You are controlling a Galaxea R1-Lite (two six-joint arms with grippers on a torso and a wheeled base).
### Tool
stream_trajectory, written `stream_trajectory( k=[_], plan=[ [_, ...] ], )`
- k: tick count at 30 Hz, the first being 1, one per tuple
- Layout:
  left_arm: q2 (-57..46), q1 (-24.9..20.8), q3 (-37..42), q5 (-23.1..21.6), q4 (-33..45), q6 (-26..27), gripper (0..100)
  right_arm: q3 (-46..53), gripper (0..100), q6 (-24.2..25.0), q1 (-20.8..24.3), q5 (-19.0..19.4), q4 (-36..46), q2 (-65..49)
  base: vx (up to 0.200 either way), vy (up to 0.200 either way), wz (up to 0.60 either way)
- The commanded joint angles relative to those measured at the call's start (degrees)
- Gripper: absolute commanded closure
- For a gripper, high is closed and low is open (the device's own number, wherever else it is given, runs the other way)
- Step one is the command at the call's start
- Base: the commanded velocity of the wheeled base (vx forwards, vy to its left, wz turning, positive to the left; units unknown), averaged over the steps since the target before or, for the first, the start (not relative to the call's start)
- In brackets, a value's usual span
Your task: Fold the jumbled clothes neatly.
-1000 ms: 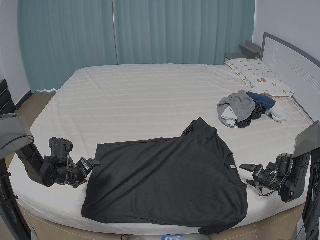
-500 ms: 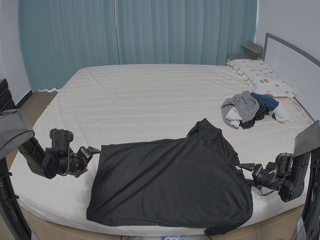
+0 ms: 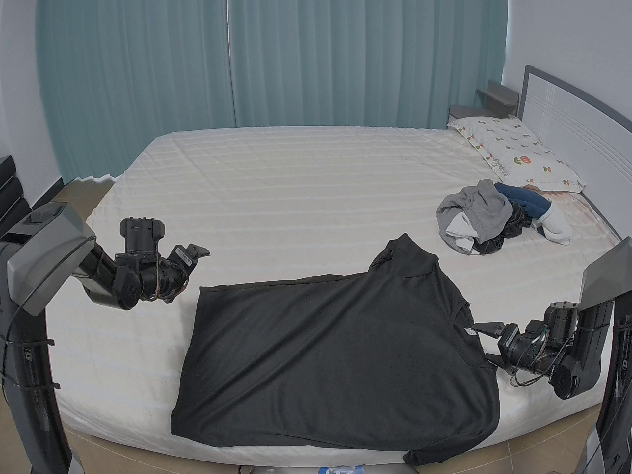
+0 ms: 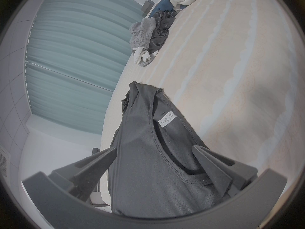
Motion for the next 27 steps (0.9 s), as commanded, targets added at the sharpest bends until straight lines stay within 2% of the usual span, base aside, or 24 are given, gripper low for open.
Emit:
stream_trajectory(
  k=[1, 7, 18, 27],
  plan=[
    [11.06, -0.67, -12.8, 0.62, 4.58, 0.02, 0, -0.01, 0, -0.05, 0.01, 0.1, -0.58, 0.03, 0.0, 0.0, 0.0],
    [14.49, -0.85, -14.91, 1.41, 2.56, 0.46, 0, -0.01, 0, -0.22, 0.1, 0.1, -0.58, 0.12, 0.0, 0.0, 0.0],
    [17.39, -1.72, -16.49, 6.07, 1.85, 2.57, 0, -0.01, 0, -0.31, 0.1, 0.19, -0.49, 0.12, 0.0, 0.0, 0.0],
    [18.09, -2.08, -16.85, 6.24, 2.12, 4.33, 0, -0.01, 0, -0.31, 0.1, 0.19, -0.58, 0.21, 0.0, 0.0, 0.0]
  ],
)
